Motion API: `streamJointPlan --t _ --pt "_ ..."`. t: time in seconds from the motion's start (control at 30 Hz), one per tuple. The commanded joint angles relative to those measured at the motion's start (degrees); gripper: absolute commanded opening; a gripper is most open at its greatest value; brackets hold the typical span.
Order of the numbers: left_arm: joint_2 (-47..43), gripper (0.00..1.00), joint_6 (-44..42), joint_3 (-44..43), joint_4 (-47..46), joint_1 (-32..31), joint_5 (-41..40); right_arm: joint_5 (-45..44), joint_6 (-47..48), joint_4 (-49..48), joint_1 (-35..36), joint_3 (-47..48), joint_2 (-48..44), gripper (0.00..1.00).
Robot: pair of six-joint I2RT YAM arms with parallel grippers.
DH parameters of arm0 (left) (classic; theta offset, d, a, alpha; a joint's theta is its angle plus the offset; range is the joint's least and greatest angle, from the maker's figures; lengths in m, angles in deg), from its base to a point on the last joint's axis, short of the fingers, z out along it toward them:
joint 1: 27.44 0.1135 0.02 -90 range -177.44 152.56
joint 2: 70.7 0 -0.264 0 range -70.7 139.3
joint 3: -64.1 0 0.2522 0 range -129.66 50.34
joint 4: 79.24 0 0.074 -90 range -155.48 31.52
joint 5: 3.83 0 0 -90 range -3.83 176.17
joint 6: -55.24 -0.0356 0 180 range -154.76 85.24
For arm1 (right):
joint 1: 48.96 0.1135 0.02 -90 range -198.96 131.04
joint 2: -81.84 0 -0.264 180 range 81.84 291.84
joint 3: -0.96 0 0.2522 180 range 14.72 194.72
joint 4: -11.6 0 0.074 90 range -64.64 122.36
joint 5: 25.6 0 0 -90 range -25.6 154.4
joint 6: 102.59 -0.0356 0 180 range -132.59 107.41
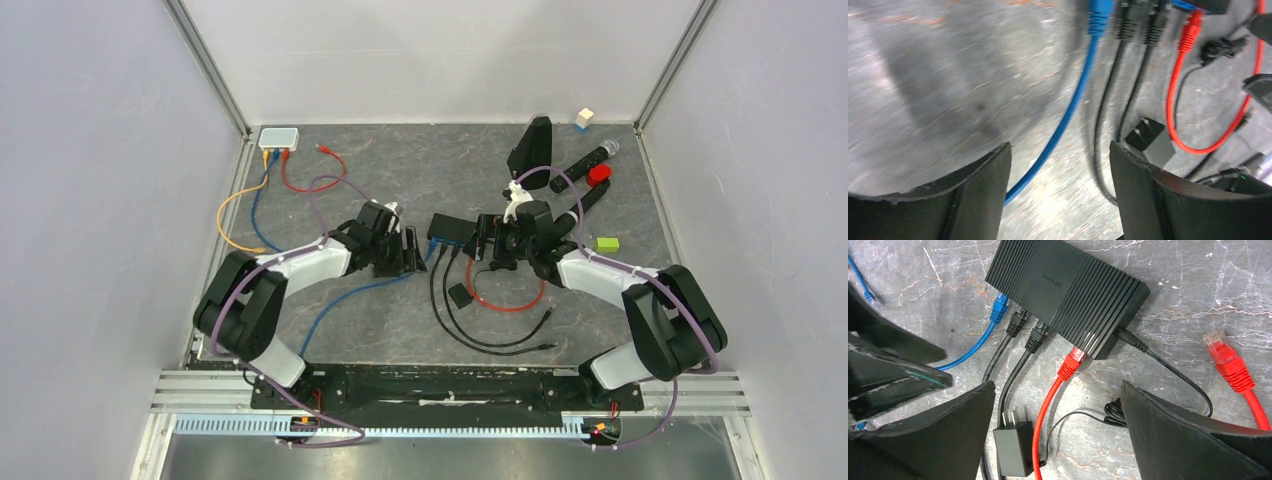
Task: Pull the plug from the switch port
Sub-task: Move the switch port to the center of the board.
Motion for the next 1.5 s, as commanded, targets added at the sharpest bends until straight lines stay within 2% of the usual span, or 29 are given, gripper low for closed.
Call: streamJointPlan --t 0.0,0.1,0.23,0.47,0.77,1.13,1.33,1.47 --pt "-9.33 0.80 -2.62 -5.30 15.53 0.13 -16.82 -1.70 1.46 0.53 -0.23 -0.03 -3.58 0.98" --pt "-15.82 0.88 -3.84 -5.81 22.55 0.13 -27.92 -1.55 1.20 0.55 -0.23 -0.07 -4.84 0.98" --pt "-20.04 0.92 -6.57 -5.91 29.96 0.20 -33.71 -0.32 0.83 0.12 -0.23 -0.27 -5.42 0.98" --pt "-10.67 0.92 -10.07 -11.28 45.59 0.22 -38.01 2.71 0.20 -2.03 -0.22 -0.86 -5.29 0.98" --pt "-7.20 0.94 -9.10 -8.23 44.38 1.44 -32.64 5.65 0.56 -3.24 -0.24 -1.73 -5.01 0.98" --pt "2.78 0.92 -12.77 -8.74 43.23 2.84 -26.85 7.29 0.76 -4.16 -0.29 -2.27 -5.00 0.98" --pt "6.86 0.79 -14.18 -9.93 43.55 4.60 -25.18 7.43 0.75 -4.04 -0.84 -2.18 -4.98 0.98" --pt "8.85 0.66 -15.89 -10.91 43.37 5.30 -23.04 7.74 0.71 -3.93 -1.27 -2.04 -4.96 0.98"
